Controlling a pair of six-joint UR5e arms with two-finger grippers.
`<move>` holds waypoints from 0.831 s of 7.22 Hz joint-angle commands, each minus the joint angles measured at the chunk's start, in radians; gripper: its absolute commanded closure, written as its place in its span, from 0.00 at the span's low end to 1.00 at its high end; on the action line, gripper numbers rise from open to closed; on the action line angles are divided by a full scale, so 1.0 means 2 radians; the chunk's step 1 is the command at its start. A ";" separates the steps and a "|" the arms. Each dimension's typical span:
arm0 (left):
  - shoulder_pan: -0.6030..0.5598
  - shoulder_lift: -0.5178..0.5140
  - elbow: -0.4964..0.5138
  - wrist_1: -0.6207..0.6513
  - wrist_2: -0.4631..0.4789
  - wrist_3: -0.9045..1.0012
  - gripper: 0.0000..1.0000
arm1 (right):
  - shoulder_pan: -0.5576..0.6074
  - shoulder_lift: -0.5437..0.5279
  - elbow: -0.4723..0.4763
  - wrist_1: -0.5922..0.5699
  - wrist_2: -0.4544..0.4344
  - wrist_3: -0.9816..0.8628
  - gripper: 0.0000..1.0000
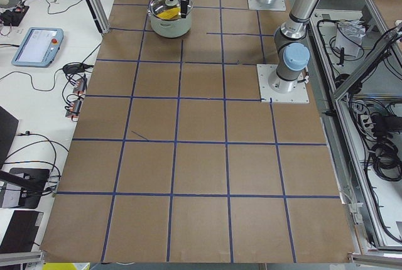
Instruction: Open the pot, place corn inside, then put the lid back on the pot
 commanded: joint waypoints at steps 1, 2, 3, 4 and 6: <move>0.000 -0.002 0.000 0.006 0.000 -0.001 0.00 | -0.001 -0.001 0.001 -0.004 -0.001 0.000 0.28; 0.000 -0.002 0.000 0.006 0.000 -0.001 0.00 | 0.000 -0.002 0.004 -0.002 -0.001 0.000 0.22; 0.000 -0.002 0.000 0.006 0.000 -0.001 0.00 | -0.001 -0.003 0.000 0.006 -0.001 0.000 0.19; 0.000 -0.002 0.000 0.006 0.000 -0.001 0.00 | -0.003 -0.009 -0.004 0.008 -0.001 0.000 0.18; 0.000 -0.002 0.000 0.006 0.000 -0.001 0.00 | -0.020 -0.024 -0.004 -0.002 -0.002 0.001 0.06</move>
